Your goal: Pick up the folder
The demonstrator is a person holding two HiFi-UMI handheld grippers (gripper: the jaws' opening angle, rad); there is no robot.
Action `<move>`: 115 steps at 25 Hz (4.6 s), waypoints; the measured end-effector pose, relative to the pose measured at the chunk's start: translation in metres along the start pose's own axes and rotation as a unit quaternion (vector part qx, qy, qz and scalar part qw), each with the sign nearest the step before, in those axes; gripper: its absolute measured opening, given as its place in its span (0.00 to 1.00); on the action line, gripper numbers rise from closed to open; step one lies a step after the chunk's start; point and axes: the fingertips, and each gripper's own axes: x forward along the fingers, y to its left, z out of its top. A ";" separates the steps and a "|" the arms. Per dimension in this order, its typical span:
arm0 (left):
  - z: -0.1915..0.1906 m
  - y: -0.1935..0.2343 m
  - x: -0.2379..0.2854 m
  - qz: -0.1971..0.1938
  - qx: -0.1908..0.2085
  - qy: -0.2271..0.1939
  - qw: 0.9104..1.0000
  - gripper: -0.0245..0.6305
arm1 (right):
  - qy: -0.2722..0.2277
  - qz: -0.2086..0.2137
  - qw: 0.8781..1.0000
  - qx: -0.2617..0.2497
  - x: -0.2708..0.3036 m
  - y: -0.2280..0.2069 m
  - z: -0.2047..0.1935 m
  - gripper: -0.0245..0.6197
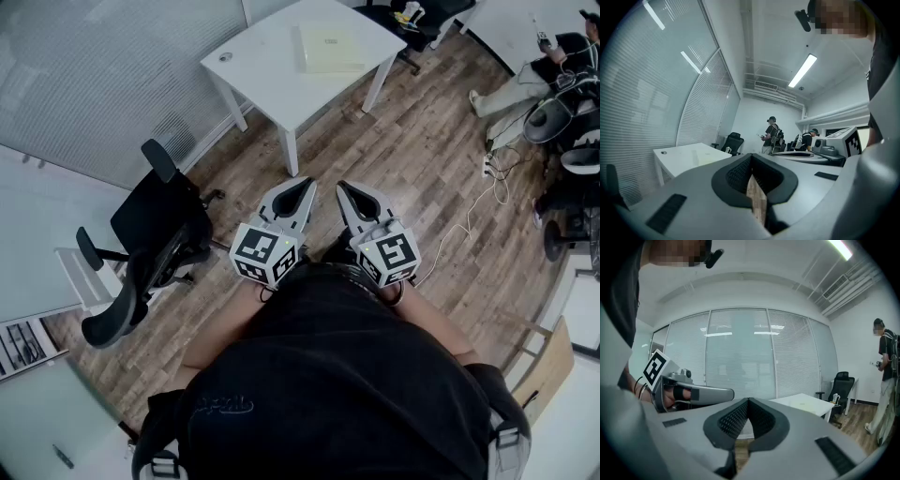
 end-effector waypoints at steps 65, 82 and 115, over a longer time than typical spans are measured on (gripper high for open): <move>0.018 0.005 0.339 -0.021 -0.029 0.048 0.998 0.06 | 0.038 -0.020 0.998 0.052 0.049 -0.326 -0.006 0.07; 0.061 0.122 0.411 -0.046 -0.019 0.060 0.997 0.06 | 0.041 -0.060 0.995 0.063 0.171 -0.380 0.018 0.07; 0.099 0.247 0.418 -0.021 -0.025 0.032 0.999 0.06 | 0.032 -0.028 0.997 0.060 0.301 -0.378 0.044 0.07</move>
